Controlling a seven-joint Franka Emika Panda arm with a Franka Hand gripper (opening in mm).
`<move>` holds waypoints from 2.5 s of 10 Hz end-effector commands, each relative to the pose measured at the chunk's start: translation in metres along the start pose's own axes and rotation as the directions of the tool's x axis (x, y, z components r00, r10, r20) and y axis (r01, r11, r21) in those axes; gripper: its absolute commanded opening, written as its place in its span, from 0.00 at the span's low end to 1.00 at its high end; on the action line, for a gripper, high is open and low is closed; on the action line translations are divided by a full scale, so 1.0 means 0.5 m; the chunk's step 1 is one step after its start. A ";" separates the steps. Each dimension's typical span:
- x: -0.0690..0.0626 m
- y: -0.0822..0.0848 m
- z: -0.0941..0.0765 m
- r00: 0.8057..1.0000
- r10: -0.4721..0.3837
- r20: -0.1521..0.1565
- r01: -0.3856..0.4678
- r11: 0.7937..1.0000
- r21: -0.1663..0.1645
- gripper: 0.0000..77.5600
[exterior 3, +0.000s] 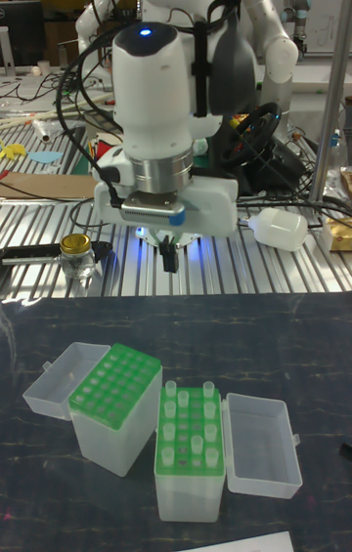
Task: Transfer all large pipette tips from one holder to another
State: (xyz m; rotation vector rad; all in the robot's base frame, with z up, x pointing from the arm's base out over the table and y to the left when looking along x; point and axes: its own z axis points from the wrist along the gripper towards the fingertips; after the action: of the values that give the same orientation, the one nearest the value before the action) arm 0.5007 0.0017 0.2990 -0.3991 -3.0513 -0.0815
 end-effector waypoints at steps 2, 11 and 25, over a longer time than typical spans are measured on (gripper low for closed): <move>-0.025 0.038 -0.019 0.992 0.123 -0.027 -0.124 0.992 -0.034 0.00; -0.048 0.060 0.000 0.989 0.146 -0.004 -0.146 0.988 -0.053 0.00; -0.048 0.060 0.001 0.973 0.230 0.006 -0.229 0.973 -0.038 0.00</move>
State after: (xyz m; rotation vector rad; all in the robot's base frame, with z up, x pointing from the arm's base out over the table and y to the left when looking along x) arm 0.5312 0.0249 0.2969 -0.7443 -2.9889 -0.1465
